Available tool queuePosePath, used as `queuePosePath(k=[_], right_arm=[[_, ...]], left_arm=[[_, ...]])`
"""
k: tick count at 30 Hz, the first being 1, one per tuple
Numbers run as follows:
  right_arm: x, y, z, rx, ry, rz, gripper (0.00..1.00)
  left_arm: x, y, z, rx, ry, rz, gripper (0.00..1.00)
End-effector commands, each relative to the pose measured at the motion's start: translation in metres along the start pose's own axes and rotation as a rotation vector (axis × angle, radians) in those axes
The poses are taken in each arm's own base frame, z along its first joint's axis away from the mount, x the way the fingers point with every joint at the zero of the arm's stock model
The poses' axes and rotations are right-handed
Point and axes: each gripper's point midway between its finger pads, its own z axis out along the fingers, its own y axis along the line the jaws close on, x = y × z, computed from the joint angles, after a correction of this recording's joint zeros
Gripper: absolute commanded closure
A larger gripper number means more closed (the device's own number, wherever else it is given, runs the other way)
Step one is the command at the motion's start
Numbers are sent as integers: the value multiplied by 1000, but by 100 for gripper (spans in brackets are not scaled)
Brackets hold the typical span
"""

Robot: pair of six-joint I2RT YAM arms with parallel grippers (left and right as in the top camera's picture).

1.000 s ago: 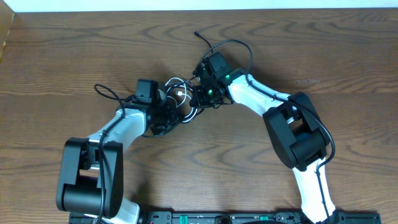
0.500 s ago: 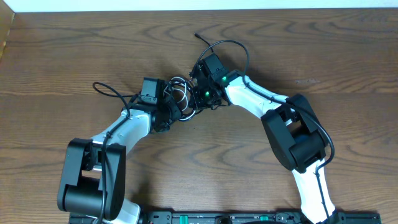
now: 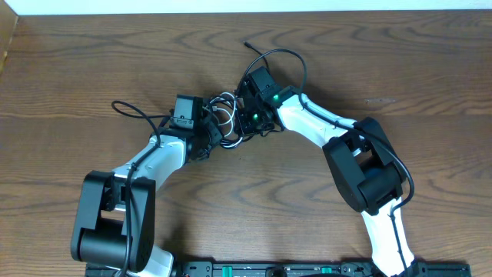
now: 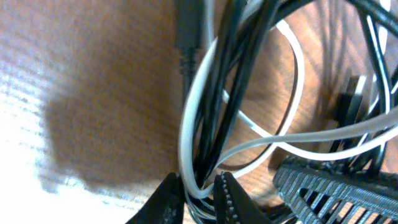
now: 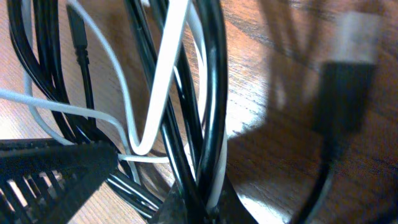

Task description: Untangle cables

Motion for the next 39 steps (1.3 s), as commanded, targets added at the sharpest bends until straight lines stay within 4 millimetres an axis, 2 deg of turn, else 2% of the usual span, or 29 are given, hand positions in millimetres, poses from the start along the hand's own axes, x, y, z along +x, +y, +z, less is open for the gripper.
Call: queuePosePath(k=[1,6,11,20,24,29,33,39], right_arm=[[7,-4,4,47,12,-34,99],[8,-5,4,54,14,-76,99],[7,-10,4,74,11,-74,99],[6,-27,0,164,5,-73,99],[-1,-23,-18,145,-14,-97,99],[-12,-25,-42,152,-49,-149,99],[-16,-42,-46,209,-56,-164,99],[-25,-75,-58,404,-84,-224,99]], left_arm=[[-8,-8,-5,24,-31,6,92],[-9,-23,-14,120,15,-9,93],[-14,-47,-40,309,88,-44,93],[-39,-66,-88,607,174,-153,93],[-51,-64,-106,704,187,-167,93],[-64,-52,-120,757,185,-195,93],[-70,-45,-130,796,192,-212,93],[-76,-40,-142,846,211,-241,93]])
